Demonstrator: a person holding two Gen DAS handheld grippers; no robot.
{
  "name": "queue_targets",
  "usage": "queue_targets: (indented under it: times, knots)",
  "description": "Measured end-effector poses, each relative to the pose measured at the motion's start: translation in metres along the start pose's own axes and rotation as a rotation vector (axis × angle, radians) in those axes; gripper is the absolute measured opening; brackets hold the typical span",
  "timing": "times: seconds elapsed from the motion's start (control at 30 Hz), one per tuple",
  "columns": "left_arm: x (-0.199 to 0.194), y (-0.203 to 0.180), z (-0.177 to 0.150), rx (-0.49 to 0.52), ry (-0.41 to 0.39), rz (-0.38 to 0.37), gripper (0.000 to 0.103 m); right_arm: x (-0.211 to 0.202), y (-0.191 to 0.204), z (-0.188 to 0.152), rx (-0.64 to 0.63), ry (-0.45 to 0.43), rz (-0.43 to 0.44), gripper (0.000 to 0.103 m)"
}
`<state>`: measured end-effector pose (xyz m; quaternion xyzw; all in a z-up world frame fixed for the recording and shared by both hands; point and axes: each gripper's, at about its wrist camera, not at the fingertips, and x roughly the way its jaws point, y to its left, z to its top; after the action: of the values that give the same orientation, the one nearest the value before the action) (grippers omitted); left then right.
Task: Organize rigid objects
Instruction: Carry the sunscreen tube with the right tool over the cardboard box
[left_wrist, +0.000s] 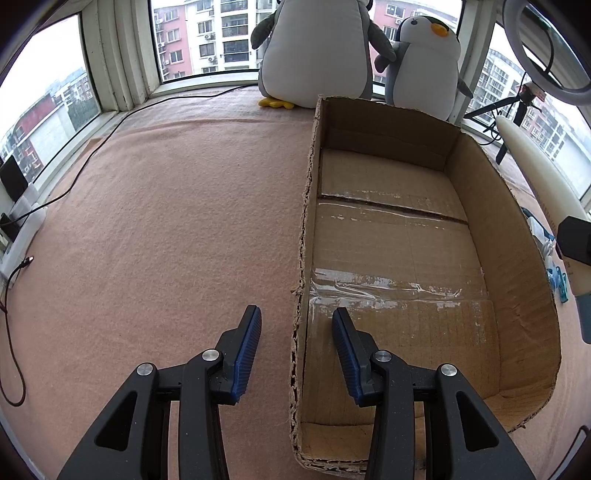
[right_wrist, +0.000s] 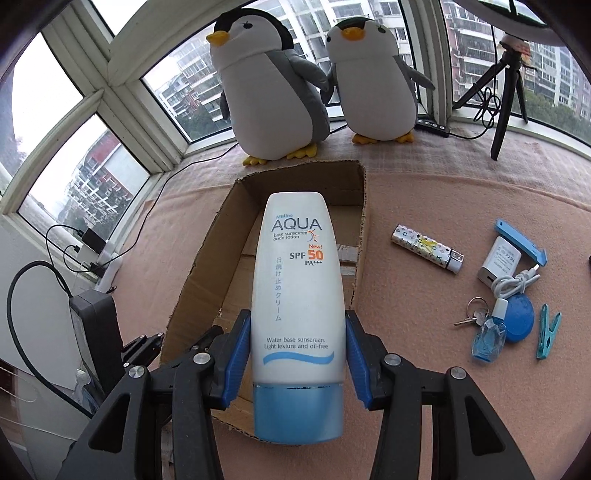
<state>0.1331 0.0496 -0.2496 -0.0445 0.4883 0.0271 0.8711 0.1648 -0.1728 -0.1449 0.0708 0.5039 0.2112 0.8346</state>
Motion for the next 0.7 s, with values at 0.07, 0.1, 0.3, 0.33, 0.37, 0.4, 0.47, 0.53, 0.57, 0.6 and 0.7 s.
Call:
queue_targets:
  times: [0.07,0.1,0.3,0.33,0.37,0.4,0.47,0.53,0.57,0.6,0.7]
  knots:
    - [0.0,0.0,0.0,0.001,0.0,0.0,0.044,0.006,0.006,0.0,-0.021,0.005,-0.015,0.044]
    - [0.0,0.0,0.0,0.0,0.0,0.0,0.044,0.01,0.008,0.0,-0.03,0.009,-0.022,0.044]
    - [0.0,0.001,0.001,-0.001,0.0,-0.001,0.044,0.024,0.013,-0.003,-0.057,0.031,-0.049,0.044]
    - [0.0,0.001,0.0,-0.001,0.0,-0.001,0.044,0.025,0.013,-0.004,-0.06,0.034,-0.052,0.044]
    - [0.0,0.001,0.001,-0.001,0.0,-0.001,0.044,0.026,0.013,-0.004,-0.06,0.038,-0.051,0.044]
    - [0.0,0.001,0.0,0.0,0.0,-0.001,0.044,0.027,0.013,-0.005,-0.06,0.041,-0.051,0.044]
    - [0.0,0.001,0.0,0.0,0.0,-0.001,0.044,0.029,0.013,-0.006,-0.063,0.045,-0.054,0.044]
    - [0.0,0.001,0.0,0.0,0.001,-0.001,0.044,0.029,0.014,-0.006,-0.067,0.047,-0.054,0.044]
    - [0.0,0.001,0.0,0.0,0.0,0.0,0.044,0.029,0.014,-0.006,-0.07,0.047,-0.054,0.045]
    - [0.0,0.001,0.0,0.0,0.0,0.0,0.044,0.029,0.015,-0.006,-0.073,0.045,-0.057,0.045]
    - [0.0,0.001,0.0,-0.001,0.0,-0.001,0.044,0.027,0.018,-0.005,-0.088,0.037,-0.063,0.052]
